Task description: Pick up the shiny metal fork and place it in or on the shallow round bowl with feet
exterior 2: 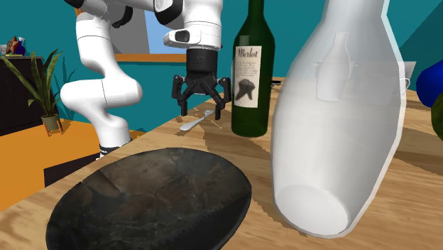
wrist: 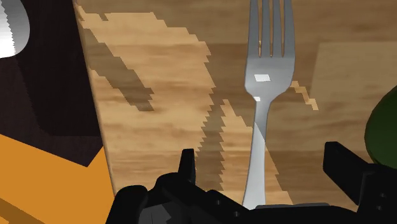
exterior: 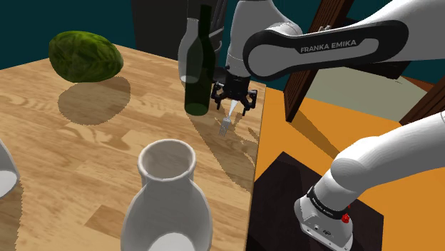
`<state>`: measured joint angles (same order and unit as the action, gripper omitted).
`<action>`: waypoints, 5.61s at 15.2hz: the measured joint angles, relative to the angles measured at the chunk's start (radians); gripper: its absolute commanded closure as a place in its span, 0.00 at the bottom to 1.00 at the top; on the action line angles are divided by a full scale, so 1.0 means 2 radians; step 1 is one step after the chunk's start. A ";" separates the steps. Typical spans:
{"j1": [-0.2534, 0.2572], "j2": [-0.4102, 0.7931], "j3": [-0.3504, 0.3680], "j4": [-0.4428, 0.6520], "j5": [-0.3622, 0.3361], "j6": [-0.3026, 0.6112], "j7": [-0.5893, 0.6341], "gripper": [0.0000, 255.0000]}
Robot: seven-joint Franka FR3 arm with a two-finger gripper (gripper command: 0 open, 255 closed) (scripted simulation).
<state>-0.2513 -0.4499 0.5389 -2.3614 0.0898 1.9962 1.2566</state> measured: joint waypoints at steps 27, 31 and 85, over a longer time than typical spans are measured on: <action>-0.003 -0.012 -0.018 0.098 -0.004 -0.109 -0.012 1.00; -0.005 -0.011 -0.021 0.124 -0.006 -0.134 -0.014 1.00; -0.089 0.325 -0.085 0.429 -0.146 -0.118 -0.124 0.00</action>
<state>-0.4284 0.1995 0.3693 -1.5043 -0.2026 1.7607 1.0095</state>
